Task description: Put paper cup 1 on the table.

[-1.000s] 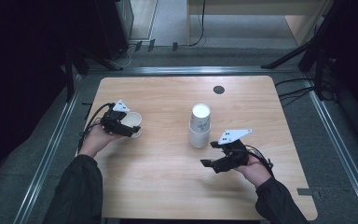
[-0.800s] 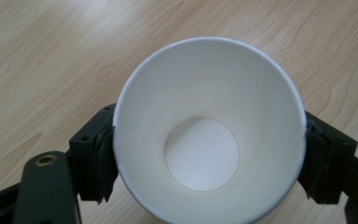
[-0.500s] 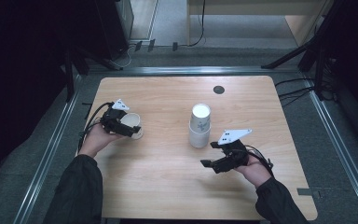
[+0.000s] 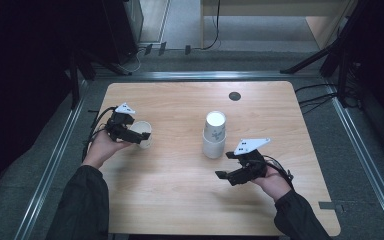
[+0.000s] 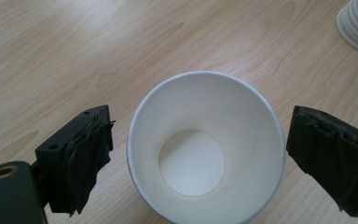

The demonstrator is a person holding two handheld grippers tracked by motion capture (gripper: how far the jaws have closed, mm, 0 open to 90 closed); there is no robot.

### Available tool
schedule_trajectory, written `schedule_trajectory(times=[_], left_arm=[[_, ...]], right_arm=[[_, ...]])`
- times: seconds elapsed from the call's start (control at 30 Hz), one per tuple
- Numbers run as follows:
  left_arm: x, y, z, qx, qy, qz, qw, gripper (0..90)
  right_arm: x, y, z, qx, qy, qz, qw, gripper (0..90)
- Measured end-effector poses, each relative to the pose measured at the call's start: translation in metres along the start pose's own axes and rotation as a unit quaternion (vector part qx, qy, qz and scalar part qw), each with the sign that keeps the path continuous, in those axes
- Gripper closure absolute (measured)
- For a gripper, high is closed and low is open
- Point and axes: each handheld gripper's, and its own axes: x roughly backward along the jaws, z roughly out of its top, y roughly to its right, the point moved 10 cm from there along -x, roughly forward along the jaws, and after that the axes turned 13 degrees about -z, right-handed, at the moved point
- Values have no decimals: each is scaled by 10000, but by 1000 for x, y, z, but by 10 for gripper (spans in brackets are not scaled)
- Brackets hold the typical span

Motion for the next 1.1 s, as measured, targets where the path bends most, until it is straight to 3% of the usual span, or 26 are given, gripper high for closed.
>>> schedule_trajectory(times=[0.23,0.37,0.47,0.67,0.77,0.83,0.87,1.0,1.1], left_arm=[[17,15,12,75,287,-226,9993,72],[20,26,15,-7,274,-227,9994,73],[20,40,18,30,295,-574,9979,74],[17,65,25,-161,296,-885,9955,74],[14,77,28,-131,328,-1138,9929,74],[12,83,29,-122,356,-1275,9911,74],[11,86,30,-153,337,-1274,9912,75],[7,97,31,-208,323,-1371,9898,76],[1,106,33,-251,296,-1414,9892,76]], right_arm=[[1,1,1,10,58,8,10000,204],[3,4,3,-2,114,-15,9999,200],[5,7,5,-38,180,-77,9998,193],[5,14,2,-178,120,-164,9996,171],[6,17,0,-290,-107,-160,9994,135],[8,23,2,-262,-123,-449,9986,135],[10,25,4,-327,-76,-503,9982,135],[17,28,14,-731,166,-214,9970,134],[22,33,20,-1088,362,-153,9933,133]])
